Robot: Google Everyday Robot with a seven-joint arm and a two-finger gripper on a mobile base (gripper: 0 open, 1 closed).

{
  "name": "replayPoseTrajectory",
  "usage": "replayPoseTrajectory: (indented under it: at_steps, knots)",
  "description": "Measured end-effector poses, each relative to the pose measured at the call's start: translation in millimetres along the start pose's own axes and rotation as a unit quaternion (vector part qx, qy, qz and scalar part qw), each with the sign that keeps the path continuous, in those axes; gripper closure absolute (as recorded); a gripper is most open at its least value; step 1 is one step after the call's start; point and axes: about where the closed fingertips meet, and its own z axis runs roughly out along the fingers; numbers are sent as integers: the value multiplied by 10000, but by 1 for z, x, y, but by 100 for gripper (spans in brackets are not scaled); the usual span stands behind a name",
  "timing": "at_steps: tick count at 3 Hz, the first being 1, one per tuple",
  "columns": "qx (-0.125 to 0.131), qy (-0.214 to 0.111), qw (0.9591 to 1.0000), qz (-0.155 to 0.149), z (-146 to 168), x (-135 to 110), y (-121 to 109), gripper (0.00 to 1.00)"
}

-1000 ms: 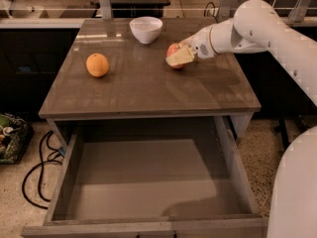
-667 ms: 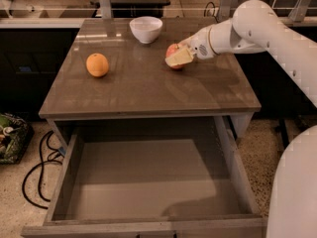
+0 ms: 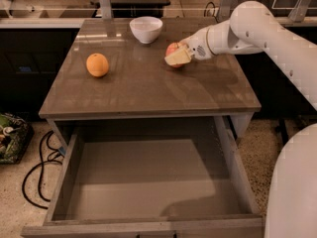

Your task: Pick apple from top drawer and place on counter

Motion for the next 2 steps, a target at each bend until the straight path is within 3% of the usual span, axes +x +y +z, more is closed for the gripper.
replayPoseTrajectory:
  at_steps: [1,2]
  knots:
    - [-22,3,10000,0,3,0,2,0]
    - [-23,3,10000,0,3,0,2,0]
